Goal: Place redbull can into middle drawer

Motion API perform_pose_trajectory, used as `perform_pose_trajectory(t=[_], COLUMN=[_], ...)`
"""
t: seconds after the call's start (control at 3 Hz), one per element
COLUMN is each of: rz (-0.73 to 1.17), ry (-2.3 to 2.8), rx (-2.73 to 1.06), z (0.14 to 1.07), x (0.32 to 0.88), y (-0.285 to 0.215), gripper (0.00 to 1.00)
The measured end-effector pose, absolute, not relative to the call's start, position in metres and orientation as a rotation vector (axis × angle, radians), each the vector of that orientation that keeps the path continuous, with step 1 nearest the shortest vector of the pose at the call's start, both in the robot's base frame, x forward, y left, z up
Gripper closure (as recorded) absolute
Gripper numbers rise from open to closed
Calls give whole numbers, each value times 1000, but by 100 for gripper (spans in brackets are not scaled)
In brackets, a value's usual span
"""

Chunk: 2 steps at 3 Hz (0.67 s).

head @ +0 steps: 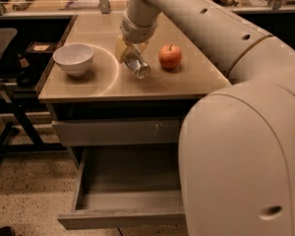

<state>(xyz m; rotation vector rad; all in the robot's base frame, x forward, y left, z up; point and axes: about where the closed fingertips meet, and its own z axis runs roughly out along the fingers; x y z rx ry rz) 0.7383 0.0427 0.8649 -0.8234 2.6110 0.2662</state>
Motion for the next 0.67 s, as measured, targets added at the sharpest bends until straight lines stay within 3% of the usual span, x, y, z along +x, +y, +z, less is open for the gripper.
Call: perform_pose_trajectory(t=[0.33, 0.67], rz=[277, 273], ry=[2658, 2654], rx=[-729, -738], z=[856, 863], x=[669, 661], y=[45, 43], gripper=[100, 100])
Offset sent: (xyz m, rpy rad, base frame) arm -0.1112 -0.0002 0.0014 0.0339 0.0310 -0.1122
